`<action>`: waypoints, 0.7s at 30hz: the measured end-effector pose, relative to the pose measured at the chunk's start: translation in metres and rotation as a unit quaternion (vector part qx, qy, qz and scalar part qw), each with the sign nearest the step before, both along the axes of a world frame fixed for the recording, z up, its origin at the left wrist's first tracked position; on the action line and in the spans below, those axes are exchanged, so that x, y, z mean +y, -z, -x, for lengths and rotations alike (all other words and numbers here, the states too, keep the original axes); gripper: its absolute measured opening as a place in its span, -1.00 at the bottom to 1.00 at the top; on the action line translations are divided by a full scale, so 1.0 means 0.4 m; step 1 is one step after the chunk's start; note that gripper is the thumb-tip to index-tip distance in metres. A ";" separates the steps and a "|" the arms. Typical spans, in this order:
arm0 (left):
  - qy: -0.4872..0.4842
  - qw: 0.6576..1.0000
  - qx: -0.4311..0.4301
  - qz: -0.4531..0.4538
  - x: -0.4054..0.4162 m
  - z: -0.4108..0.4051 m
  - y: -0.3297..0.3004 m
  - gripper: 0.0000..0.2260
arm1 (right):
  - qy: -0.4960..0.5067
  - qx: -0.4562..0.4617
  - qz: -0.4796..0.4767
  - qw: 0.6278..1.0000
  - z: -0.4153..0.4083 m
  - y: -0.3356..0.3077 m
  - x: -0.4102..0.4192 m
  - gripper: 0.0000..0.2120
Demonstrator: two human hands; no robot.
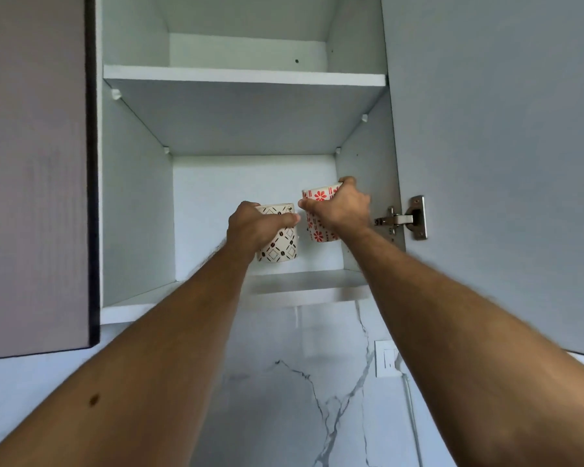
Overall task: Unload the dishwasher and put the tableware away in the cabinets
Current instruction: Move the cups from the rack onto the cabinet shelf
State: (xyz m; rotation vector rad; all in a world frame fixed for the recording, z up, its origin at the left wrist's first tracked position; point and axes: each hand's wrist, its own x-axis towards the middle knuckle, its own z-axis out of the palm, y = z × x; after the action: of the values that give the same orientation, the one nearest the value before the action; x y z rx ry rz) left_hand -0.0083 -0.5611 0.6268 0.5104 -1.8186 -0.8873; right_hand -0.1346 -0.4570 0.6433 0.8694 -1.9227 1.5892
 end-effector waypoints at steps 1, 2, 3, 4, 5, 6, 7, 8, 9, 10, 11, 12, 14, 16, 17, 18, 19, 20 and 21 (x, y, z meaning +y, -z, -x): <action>-0.009 1.000 -0.008 0.003 -0.016 0.022 -0.012 -0.55 | 0.001 -0.002 -0.009 1.000 0.016 -0.013 -0.018 -0.17; -0.017 1.000 -0.014 0.004 -0.033 0.042 -0.023 -0.52 | -0.004 -0.008 -0.018 1.000 0.031 -0.024 -0.034 -0.19; -0.027 0.999 -0.022 0.004 -0.046 0.058 -0.032 -0.48 | -0.009 -0.011 -0.027 1.000 0.043 -0.029 -0.046 -0.20; -0.035 0.999 -0.031 0.007 -0.060 0.075 -0.039 -0.46 | -0.010 -0.016 -0.037 0.999 0.062 -0.030 -0.064 -0.20; -0.039 0.998 -0.042 0.012 -0.075 0.092 -0.045 -0.46 | -0.005 -0.017 -0.046 0.999 0.083 -0.028 -0.081 -0.19; -0.040 0.998 -0.054 0.018 -0.089 0.109 -0.050 -0.46 | 0.002 -0.015 -0.054 0.998 0.101 -0.023 -0.096 -0.18; -0.041 0.997 -0.068 0.023 -0.103 0.125 -0.053 -0.46 | 0.008 -0.014 -0.064 0.998 0.121 -0.017 -0.110 -0.17; -0.043 0.995 -0.082 0.028 -0.117 0.138 -0.054 -0.47 | 0.013 -0.015 -0.074 0.997 0.137 -0.012 -0.120 -0.16; -0.044 0.994 -0.097 0.031 -0.132 0.152 -0.054 -0.49 | 0.017 -0.019 -0.084 0.996 0.154 -0.008 -0.131 -0.15; -0.045 0.992 -0.110 0.031 -0.146 0.164 -0.055 -0.50 | 0.020 -0.022 -0.093 0.995 0.166 -0.008 -0.137 -0.15; -0.042 0.991 -0.122 0.030 -0.160 0.178 -0.056 -0.50 | 0.024 -0.025 -0.105 0.994 0.177 -0.011 -0.143 -0.17; -0.036 0.990 -0.133 0.029 -0.172 0.190 -0.057 -0.49 | 0.025 -0.027 -0.118 0.992 0.184 -0.013 -0.146 -0.22; -0.028 0.988 -0.147 0.035 -0.188 0.209 -0.056 -0.43 | 0.023 -0.025 -0.149 0.988 0.196 -0.015 -0.146 -0.40; -0.036 0.986 -0.154 0.055 -0.197 0.225 -0.048 -0.34 | 0.029 -0.028 -0.176 0.983 0.202 -0.008 -0.137 -0.55; -0.043 0.984 -0.158 0.064 -0.199 0.232 -0.041 -0.29 | 0.038 -0.029 -0.193 0.980 0.206 -0.004 -0.132 -0.56; -0.050 0.982 -0.165 0.073 -0.197 0.236 -0.035 -0.25 | 0.047 -0.028 -0.207 0.977 0.209 -0.001 -0.125 -0.55; -0.054 0.980 -0.173 0.080 -0.196 0.240 -0.030 -0.23 | 0.053 -0.028 -0.218 0.974 0.210 0.001 -0.121 -0.53; -0.056 0.978 -0.180 0.086 -0.194 0.242 -0.025 -0.21 | 0.057 -0.027 -0.227 0.972 0.208 0.004 -0.117 -0.51; -0.057 0.976 -0.188 0.090 -0.192 0.245 -0.021 -0.21 | 0.059 -0.025 -0.235 0.970 0.207 0.007 -0.117 -0.49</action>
State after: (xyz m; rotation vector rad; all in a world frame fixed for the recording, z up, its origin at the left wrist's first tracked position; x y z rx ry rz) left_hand -0.1062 -0.6381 0.6354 0.6938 -2.1625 -0.5653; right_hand -0.2174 -0.5037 0.6407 0.8773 -2.3888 1.1096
